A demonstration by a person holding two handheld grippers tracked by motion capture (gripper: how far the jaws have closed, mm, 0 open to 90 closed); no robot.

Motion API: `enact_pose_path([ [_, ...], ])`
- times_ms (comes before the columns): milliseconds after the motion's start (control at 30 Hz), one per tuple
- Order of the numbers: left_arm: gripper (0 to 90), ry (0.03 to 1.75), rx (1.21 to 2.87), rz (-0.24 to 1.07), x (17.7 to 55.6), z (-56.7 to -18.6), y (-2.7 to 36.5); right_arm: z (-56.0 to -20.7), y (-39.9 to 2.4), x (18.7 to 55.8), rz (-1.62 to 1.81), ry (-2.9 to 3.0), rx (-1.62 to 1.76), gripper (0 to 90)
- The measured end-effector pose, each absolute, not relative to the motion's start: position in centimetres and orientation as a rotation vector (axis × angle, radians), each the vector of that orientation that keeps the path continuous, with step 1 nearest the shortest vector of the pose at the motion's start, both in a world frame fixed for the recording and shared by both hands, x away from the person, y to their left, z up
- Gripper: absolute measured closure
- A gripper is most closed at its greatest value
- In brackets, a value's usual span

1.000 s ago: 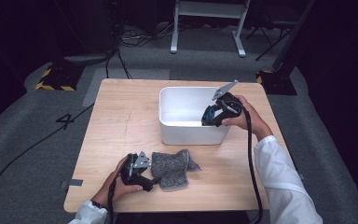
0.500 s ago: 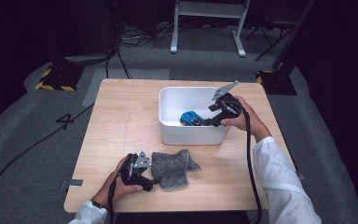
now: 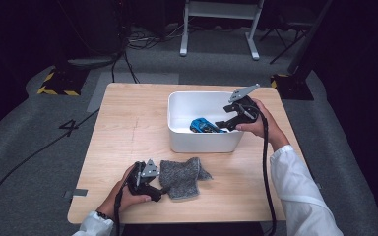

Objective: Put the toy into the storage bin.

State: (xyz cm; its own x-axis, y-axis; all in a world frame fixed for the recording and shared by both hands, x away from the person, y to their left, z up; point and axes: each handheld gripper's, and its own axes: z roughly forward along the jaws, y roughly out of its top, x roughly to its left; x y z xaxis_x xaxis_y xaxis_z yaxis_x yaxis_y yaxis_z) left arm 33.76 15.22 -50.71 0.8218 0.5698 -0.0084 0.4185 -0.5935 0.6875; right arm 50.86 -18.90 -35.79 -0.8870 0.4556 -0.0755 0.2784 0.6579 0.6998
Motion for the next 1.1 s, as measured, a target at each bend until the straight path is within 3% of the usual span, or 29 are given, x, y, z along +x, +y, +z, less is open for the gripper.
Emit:
enact_pose_path([
  [1100,12.0,0.731,2.288,0.279,33.7,-50.7,15.1,-32.9,-23.4,46.7,1.167,2.444,0.623,19.7],
])
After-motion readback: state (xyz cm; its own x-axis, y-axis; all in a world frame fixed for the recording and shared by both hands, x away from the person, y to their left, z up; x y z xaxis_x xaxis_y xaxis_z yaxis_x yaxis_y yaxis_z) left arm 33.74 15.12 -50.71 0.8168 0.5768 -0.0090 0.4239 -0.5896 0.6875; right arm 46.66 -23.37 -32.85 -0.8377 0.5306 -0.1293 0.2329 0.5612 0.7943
